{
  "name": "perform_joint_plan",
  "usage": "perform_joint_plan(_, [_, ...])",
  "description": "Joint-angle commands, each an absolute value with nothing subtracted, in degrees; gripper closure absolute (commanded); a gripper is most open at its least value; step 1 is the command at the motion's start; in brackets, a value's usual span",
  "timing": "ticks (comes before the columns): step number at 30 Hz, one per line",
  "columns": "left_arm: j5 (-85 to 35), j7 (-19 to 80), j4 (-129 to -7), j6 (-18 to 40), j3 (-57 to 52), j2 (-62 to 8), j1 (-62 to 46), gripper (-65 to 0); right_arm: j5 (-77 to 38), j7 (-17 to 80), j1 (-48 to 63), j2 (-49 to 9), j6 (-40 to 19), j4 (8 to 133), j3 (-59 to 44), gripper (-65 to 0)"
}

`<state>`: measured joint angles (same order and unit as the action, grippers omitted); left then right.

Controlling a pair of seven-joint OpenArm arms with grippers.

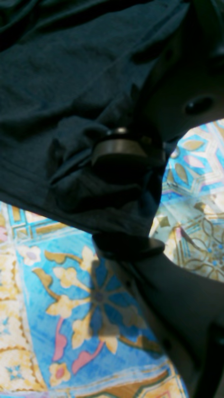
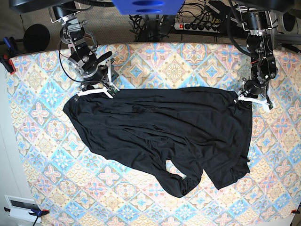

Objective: Layout the t-shirt on the table in an organized manner, then fold the t-shirt properly
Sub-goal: 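Drag the collar corner with the right gripper along the table, stretching the shirt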

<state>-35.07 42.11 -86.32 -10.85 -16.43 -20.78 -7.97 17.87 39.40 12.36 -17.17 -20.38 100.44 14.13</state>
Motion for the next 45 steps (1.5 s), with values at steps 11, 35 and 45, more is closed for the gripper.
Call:
perform_joint_plan(11, [-35.38,43.21,-91.03,-10.86,-16.4,-21.05,-10.07,-32.5,18.77,40.75,12.09,-17.71,-20.62,97.19,13.93,-23.6])
perform_joint_plan(35, [-35.38,42.77,-91.3,-10.86,-16.66,-21.32,-9.8,-32.5,-4.62,43.56,8.31,-17.71,-28.26,101.32,2.86,0.0])
perform_joint_plan(45, [-35.38,42.68,-91.21,-10.86,-16.66,-21.05,-9.71,-32.5,-4.62,43.56,4.26,-16.48,-28.26,102.64,-0.22,0.0])
